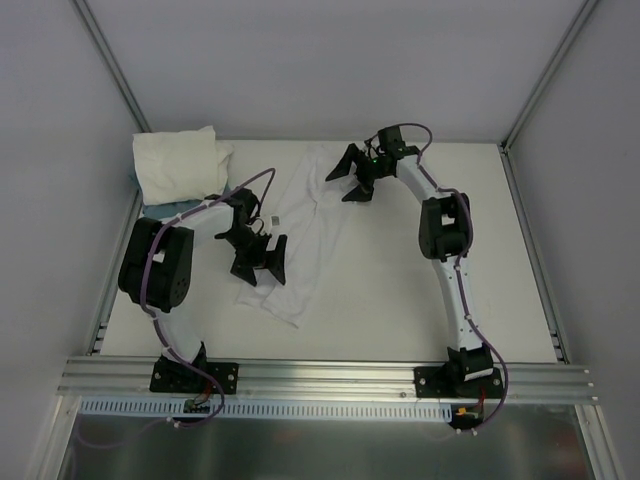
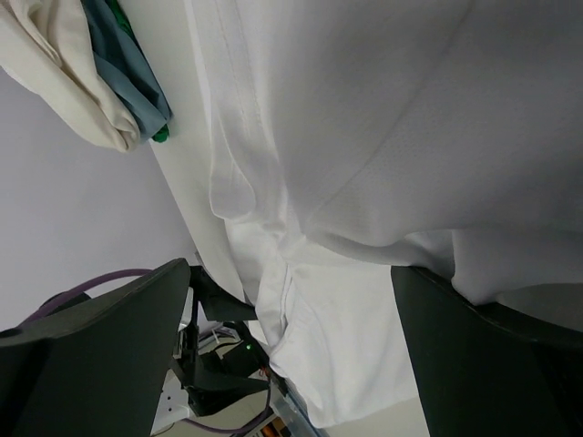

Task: Fold and stack the t-shirts
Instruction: Rotate the tshirt 90 degrees

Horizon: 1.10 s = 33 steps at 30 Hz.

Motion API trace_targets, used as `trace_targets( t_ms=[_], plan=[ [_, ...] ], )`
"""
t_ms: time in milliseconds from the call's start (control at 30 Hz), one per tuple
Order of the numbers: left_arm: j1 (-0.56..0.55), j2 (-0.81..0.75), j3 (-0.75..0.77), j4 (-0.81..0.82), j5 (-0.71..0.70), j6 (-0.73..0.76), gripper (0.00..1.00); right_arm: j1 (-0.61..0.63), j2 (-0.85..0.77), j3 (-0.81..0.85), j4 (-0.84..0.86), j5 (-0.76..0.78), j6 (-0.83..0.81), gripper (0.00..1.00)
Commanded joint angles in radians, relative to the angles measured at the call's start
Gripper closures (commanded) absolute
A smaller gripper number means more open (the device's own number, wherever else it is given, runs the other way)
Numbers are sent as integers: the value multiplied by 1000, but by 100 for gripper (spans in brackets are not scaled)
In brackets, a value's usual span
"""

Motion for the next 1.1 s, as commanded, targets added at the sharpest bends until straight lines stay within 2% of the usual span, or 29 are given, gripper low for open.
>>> trace_targets(
  t_ms=[0,200,333,467,667,767,867,1033,1067],
  plan=[
    [-9,-50,-57,31,89,-85,2,-12,28,57,58,16,41,0],
    [-86,-70,-54,54,138,-142,1,-18,49,42,199,-19,133,0],
    [-181,-52,-12,55,165,-178,1,-17,84,39,299,-25,225,0],
    [-279,-14,30,78,192,-221,1,-18,155,104,371,-25,319,0],
    [-331,14,76,78,218,-243,1,-21,196,148,479,-25,389,1],
    [-331,-6,105,66,201,-226,1,-24,150,119,529,-50,397,1],
    [-330,-41,139,71,166,-197,1,-37,29,33,546,-73,351,0],
    [-310,-197,159,199,91,-210,1,-87,-263,-104,344,-65,106,1],
    [-296,-225,153,228,91,-223,1,-98,-311,-128,257,-62,59,1]
  ],
)
